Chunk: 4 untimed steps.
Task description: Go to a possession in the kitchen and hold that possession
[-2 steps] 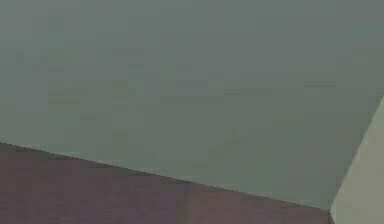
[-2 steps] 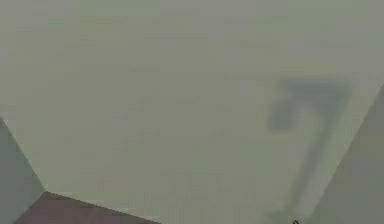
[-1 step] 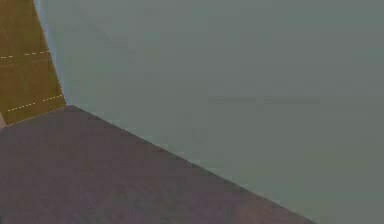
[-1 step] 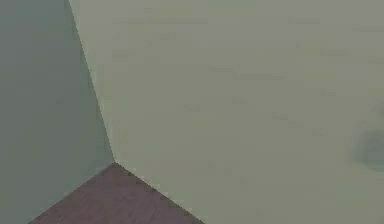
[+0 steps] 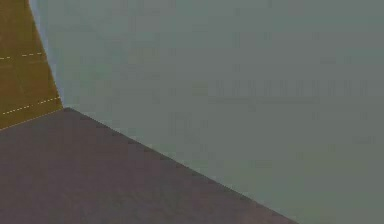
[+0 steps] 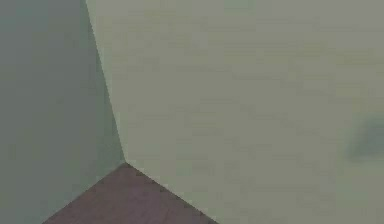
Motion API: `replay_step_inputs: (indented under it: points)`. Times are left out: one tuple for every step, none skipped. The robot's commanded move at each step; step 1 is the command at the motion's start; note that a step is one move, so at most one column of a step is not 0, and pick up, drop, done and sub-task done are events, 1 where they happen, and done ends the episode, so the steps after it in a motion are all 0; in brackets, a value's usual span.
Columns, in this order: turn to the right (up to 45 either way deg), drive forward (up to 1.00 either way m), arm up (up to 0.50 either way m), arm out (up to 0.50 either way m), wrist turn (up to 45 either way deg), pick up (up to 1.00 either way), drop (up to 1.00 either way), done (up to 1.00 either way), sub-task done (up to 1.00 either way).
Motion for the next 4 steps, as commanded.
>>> replay_step_inputs:
  points:
    - [-21.0, 0.00, 0.00, 0.00, 0.0, 0.00, 0.00, 0.00, 0.00]
    - [0.0, 0.95, 0.00, 0.00, 0.0, 0.00, 0.00, 0.00, 0.00]
    - [-33.0, 0.00, 0.00, 0.00, 0.0, 0.00, 0.00, 0.00, 0.00]
    - [0.0, 0.15, 0.00, 0.00, 0.0, 0.00, 0.00, 0.00, 0.00]
